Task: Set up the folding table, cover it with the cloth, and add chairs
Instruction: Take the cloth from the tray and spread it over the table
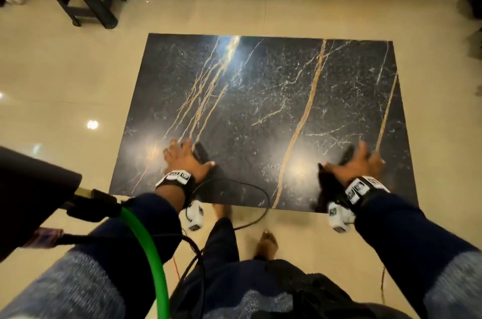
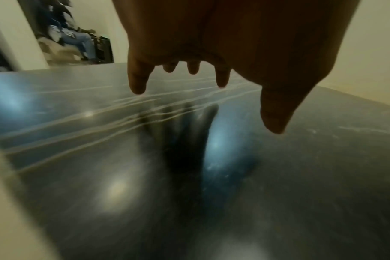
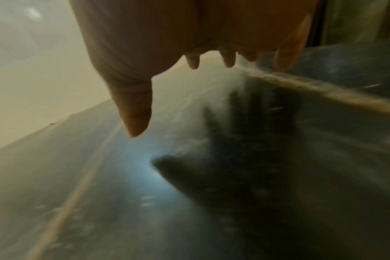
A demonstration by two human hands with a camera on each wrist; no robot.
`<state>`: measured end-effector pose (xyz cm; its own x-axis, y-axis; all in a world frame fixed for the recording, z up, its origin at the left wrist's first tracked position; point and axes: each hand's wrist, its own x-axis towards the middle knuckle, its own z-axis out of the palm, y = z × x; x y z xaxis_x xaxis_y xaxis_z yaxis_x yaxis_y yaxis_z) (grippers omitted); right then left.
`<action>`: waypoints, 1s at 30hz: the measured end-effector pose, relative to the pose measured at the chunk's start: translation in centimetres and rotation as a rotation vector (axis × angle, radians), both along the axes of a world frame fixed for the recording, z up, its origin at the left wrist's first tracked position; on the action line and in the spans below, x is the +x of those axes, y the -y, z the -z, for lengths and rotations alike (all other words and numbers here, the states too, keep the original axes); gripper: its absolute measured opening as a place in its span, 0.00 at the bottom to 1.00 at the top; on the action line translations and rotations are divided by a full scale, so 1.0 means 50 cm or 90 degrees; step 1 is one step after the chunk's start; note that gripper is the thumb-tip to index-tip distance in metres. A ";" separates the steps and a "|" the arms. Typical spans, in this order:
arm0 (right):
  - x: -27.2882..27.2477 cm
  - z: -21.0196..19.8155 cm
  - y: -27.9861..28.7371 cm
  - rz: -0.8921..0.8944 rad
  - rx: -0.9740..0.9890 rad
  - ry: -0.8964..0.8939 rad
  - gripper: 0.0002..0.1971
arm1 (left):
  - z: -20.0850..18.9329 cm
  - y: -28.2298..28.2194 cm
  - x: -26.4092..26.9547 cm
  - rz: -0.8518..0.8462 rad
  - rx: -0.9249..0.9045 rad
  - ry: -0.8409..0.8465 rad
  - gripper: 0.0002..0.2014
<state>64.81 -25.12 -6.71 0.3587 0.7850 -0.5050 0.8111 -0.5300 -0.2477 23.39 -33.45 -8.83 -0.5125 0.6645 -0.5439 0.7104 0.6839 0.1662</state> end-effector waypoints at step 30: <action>-0.454 0.054 -0.226 -0.306 -0.259 -0.028 0.87 | 0.032 -0.302 -0.040 0.245 -0.143 0.156 0.83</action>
